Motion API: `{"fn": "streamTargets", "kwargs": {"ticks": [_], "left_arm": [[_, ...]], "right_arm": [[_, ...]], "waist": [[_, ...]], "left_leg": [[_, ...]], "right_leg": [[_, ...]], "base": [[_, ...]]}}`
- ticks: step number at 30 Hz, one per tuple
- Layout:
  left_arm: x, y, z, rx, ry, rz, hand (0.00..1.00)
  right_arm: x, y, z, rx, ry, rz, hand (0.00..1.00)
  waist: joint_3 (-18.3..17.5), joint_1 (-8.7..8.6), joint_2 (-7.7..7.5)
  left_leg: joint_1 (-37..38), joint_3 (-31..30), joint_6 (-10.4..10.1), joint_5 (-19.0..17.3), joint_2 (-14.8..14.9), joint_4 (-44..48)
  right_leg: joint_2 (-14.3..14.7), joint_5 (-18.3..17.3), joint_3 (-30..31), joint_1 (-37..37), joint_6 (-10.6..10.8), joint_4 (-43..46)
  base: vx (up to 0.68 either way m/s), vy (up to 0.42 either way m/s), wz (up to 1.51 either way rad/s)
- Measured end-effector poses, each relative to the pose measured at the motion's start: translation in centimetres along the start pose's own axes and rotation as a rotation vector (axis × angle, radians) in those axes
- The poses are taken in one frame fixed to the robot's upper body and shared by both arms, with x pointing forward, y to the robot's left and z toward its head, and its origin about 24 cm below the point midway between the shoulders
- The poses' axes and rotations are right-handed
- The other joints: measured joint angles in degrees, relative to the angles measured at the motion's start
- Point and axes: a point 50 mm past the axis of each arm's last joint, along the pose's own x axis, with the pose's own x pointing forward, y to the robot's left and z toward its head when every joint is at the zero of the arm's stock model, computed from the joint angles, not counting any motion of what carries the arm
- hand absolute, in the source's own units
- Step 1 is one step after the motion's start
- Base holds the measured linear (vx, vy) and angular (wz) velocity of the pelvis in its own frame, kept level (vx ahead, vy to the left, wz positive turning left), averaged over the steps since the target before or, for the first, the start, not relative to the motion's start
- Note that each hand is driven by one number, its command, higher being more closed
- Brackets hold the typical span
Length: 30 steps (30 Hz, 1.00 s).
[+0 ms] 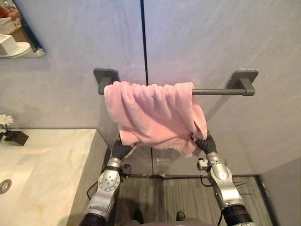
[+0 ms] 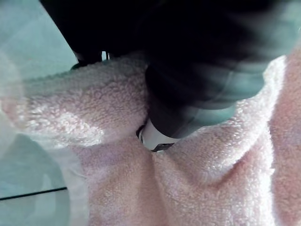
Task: Organize washtable
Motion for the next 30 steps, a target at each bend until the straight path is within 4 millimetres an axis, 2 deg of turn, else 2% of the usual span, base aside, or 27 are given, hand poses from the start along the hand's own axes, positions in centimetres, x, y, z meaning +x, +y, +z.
{"fn": "streamTargets", "kwargs": {"ticks": [2,9,19,20,22,23,30], "left_arm": [[-0.1,-0.2,-0.1,-0.025,0.007,-0.008,1.00],[-0.7,-1.1,-0.6,-0.071,0.037,-0.029,1.00],[-2.2,-1.8,-5.2,-0.105,0.257,-0.028,1.00],[-2.1,-1.7,-5.4,-0.112,0.266,-0.018,1.00],[-2.1,-1.6,-5.6,-0.117,0.279,-0.012,1.00],[-2.2,-1.5,-5.9,-0.131,0.291,0.001,0.00],[-2.2,-0.6,-6.4,-0.153,0.320,0.074,0.00]], "right_arm": [[-0.4,-0.2,-0.4,0.017,0.016,-0.025,1.00],[-1.1,-0.7,-1.2,0.043,0.046,-0.068,1.00],[-1.0,0.2,-3.5,0.074,0.138,-0.068,1.00],[-0.9,0.4,-3.7,0.077,0.147,-0.065,0.00],[-0.7,0.5,-3.9,0.079,0.160,-0.062,0.00],[-0.8,0.5,-4.3,0.079,0.175,-0.064,0.00],[-1.1,-0.2,-5.2,0.086,0.220,-0.121,0.00]], "waist": [[-0.01,-0.58,0.07],[0.04,-0.86,1.01],[-1.19,-0.55,1.65],[-1.24,-0.49,1.64],[-1.23,-0.50,1.64],[-1.26,-0.52,1.57],[-1.79,-0.39,1.02]], "left_leg": [[0.15,0.26,-0.08,-0.15,0.05,0.00],[0.64,2.03,-0.06,-0.61,0.33,0.00],[0.90,2.27,-0.09,-0.61,0.66,-0.03],[1.08,2.27,-0.09,-0.61,0.69,-0.05],[1.46,2.28,-0.09,-0.61,0.69,-0.15],[1.86,2.28,-0.12,-0.63,0.68,-0.43],[1.70,2.06,-0.42,-0.85,0.67,-0.49]], "right_leg": [[0.05,0.00,0.33,0.00,0.00,0.06],[0.31,-0.03,2.21,-0.59,0.03,0.90],[0.68,-0.04,2.47,-0.83,0.02,1.06],[0.70,-0.04,2.47,-0.65,0.02,1.07],[0.70,-0.05,2.49,-0.30,0.02,1.07],[0.68,-0.07,2.48,0.07,0.02,1.02],[0.63,-0.62,2.12,0.09,0.65,0.86]], "base": [[-0.01,-0.011,-0.12],[-0.01,-0.009,-0.14],[-0.01,-0.008,-0.01],[-0.03,-0.016,0.00],[0.00,0.000,0.00],[-0.04,-0.014,0.00],[-0.01,-0.004,0.00]]}}
